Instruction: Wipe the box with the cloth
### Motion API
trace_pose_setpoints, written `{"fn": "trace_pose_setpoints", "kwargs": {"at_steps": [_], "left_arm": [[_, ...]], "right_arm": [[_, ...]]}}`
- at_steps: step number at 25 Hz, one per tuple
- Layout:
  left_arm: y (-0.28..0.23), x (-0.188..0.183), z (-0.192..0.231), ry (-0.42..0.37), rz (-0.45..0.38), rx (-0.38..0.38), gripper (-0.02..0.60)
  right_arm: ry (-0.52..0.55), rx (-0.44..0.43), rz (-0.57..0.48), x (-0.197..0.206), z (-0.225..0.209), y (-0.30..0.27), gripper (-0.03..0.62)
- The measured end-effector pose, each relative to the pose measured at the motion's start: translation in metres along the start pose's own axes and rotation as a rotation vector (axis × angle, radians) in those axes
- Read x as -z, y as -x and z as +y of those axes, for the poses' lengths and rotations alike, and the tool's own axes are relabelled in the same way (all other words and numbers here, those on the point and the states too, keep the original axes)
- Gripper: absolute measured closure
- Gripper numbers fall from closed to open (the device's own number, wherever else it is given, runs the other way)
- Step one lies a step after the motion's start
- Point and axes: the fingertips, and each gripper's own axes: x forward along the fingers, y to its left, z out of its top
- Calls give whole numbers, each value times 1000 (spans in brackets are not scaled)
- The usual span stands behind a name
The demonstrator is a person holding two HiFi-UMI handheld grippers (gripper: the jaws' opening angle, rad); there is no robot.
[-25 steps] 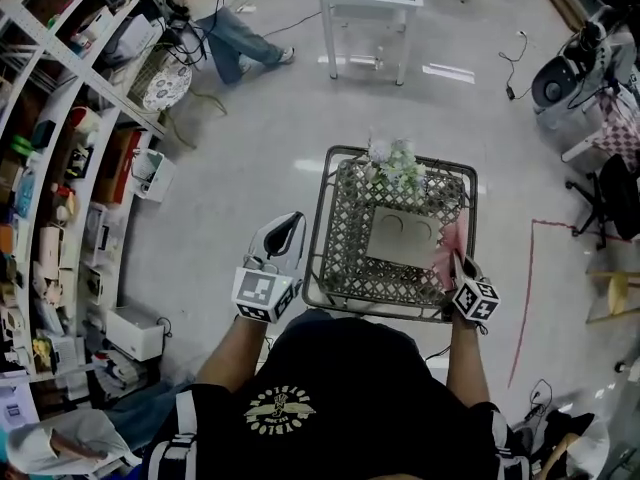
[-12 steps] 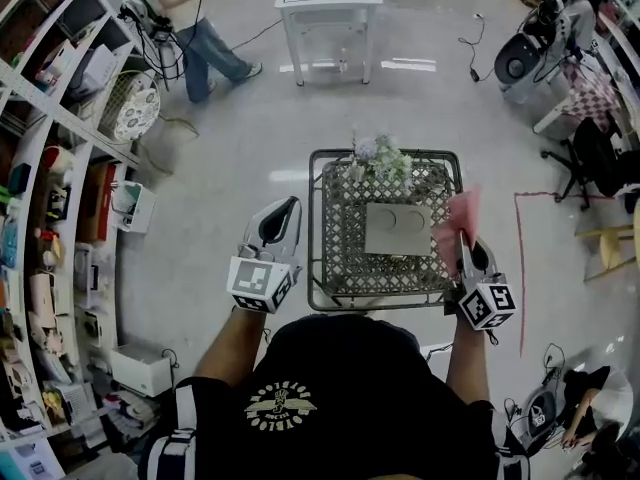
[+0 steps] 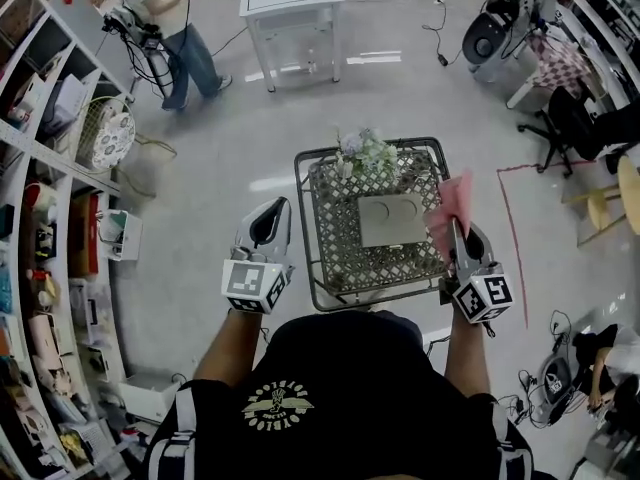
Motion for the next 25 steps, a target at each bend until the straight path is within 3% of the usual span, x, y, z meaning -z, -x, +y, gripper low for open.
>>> {"fn": "trace_pose_setpoints", "kwargs": {"at_steps": [9,25], "left_arm": [[-3,1,2,5,-6,41,581],[-23,3,-4,24,9,-22,581]], "right_arm": [[33,18,-11,-7,13,5,577],[72,-42,3,-21,-11,-15,577]]}}
